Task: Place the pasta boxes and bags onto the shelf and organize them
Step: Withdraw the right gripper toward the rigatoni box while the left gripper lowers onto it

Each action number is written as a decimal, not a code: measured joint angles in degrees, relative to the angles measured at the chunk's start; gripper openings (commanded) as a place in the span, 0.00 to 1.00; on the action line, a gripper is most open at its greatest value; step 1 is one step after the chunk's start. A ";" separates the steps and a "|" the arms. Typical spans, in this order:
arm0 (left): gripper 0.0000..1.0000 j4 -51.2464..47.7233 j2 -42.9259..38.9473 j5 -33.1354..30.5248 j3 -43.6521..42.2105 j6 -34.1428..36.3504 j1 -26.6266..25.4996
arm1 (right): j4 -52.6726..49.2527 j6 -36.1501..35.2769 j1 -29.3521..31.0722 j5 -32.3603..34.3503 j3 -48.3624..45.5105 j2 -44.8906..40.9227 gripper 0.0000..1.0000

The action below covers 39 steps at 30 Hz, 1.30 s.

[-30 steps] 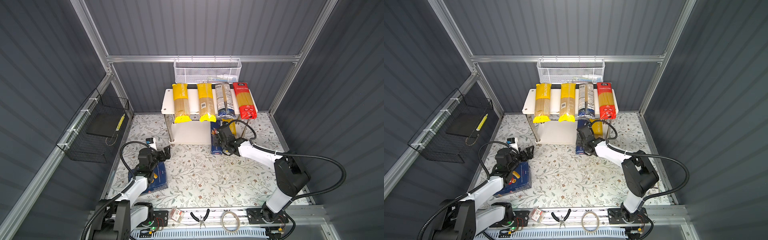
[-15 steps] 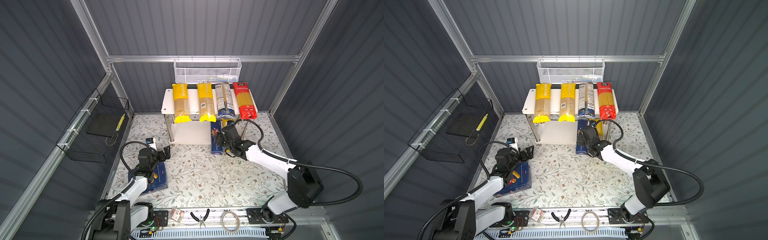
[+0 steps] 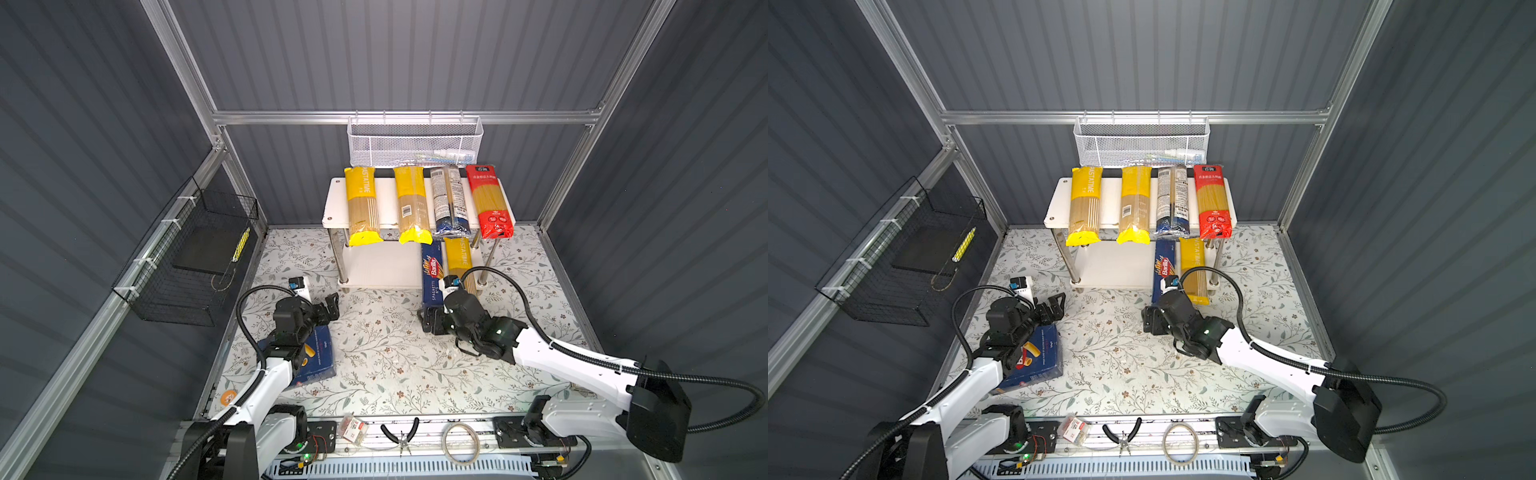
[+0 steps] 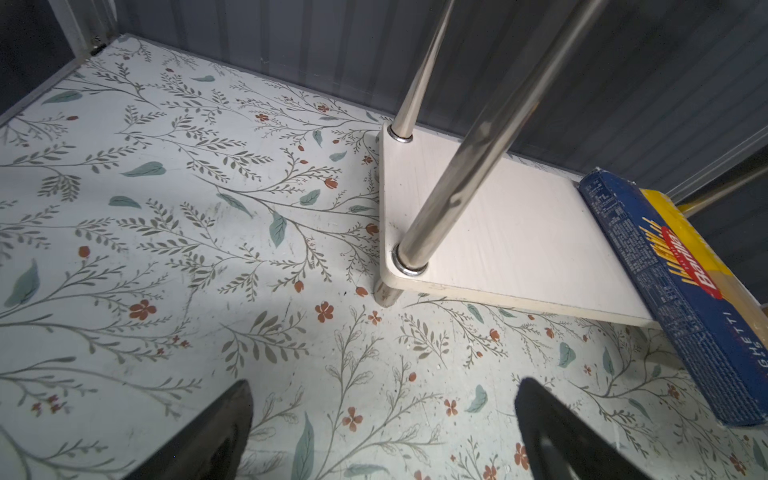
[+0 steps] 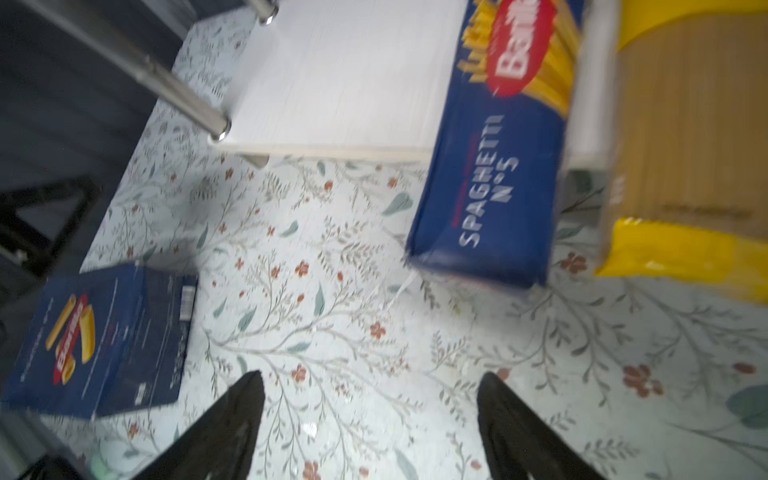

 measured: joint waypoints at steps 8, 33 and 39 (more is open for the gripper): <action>0.99 -24.20 -4.85 -1.77 16.92 -0.87 -3.78 | 1.77 1.77 14.36 0.79 -2.67 0.15 0.86; 0.99 -58.62 -1.77 -15.80 29.90 -10.08 -5.70 | 20.83 -0.15 2.56 -31.43 13.70 27.91 0.99; 0.99 -61.26 2.19 -22.40 29.09 -13.09 -5.73 | 17.42 -4.52 3.08 -33.73 19.41 29.18 0.99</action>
